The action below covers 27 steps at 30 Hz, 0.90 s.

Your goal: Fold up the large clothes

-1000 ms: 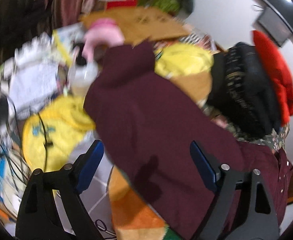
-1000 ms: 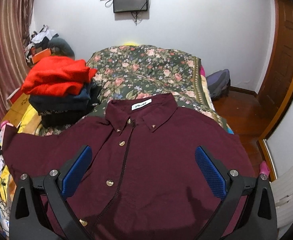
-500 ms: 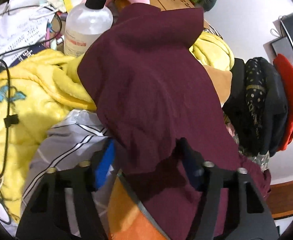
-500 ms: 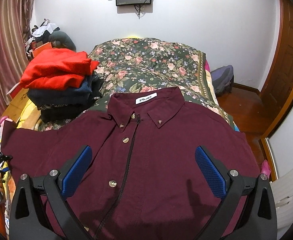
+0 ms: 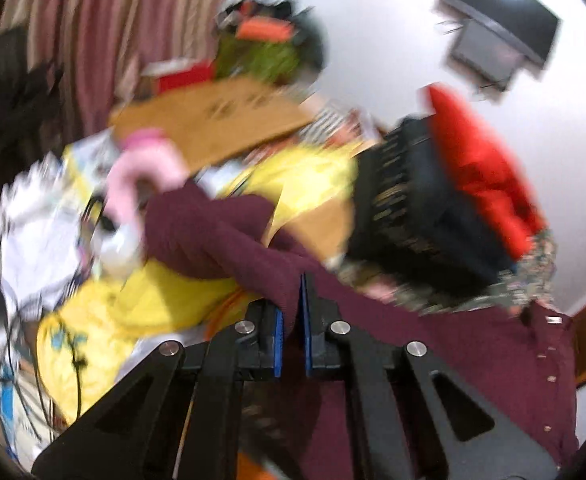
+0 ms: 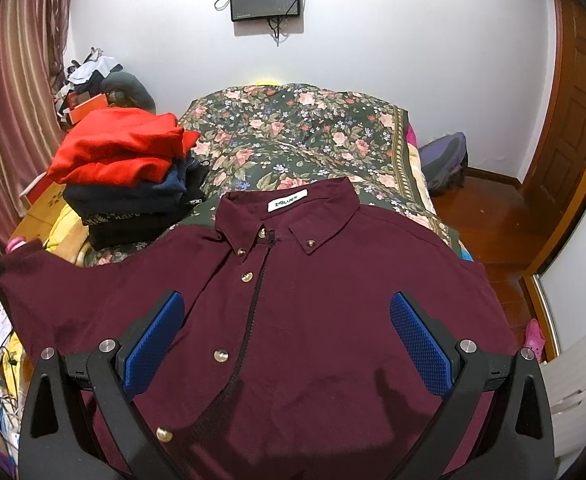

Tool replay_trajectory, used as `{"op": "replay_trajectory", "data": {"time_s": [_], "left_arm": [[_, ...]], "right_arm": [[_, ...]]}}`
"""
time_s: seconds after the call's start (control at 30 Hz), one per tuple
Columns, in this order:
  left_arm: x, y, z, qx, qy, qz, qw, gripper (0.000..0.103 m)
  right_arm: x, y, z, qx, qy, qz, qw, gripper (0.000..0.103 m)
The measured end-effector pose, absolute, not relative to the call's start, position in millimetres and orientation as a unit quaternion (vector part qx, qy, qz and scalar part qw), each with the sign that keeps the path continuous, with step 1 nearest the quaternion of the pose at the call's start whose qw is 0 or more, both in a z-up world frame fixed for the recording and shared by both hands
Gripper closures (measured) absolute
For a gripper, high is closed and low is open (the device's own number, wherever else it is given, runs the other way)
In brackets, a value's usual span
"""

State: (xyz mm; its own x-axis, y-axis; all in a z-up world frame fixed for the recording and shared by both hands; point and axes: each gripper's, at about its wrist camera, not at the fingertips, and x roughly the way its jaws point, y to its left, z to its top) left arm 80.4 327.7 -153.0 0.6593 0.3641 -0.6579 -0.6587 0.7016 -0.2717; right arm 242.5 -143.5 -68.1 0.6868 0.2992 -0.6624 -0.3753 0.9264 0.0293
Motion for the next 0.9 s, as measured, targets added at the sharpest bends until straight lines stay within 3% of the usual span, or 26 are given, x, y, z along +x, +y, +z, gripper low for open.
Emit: {"op": "replay_trajectory", "data": {"time_s": [0.2,0.4,0.67,0.9], "left_arm": [[108.9,258.1,-78.6,-0.213,0.235,0.205,0.926,0.097],[142.6,172.6,-48.7,-0.169,0.230,0.102,0.953,0.097],[208.7,52.5,-102.9,-0.097,0.352,-0.025,0.931,0.097],[211.7,-12.4,-166.5,-0.025,0.452,-0.081,0.888,0.096]], "right_arm": [[239.6,-161.0,-70.0,-0.046,0.347,0.188,0.918,0.001],[233.9,-178.3,-70.8,-0.032,0.342,0.189,0.920,0.001],[229.7,-198.2,-74.6,-0.019,0.344,0.179,0.922,0.001],[227.1,-203.1,-84.1,-0.039,0.355,0.171,0.918,0.001]]}}
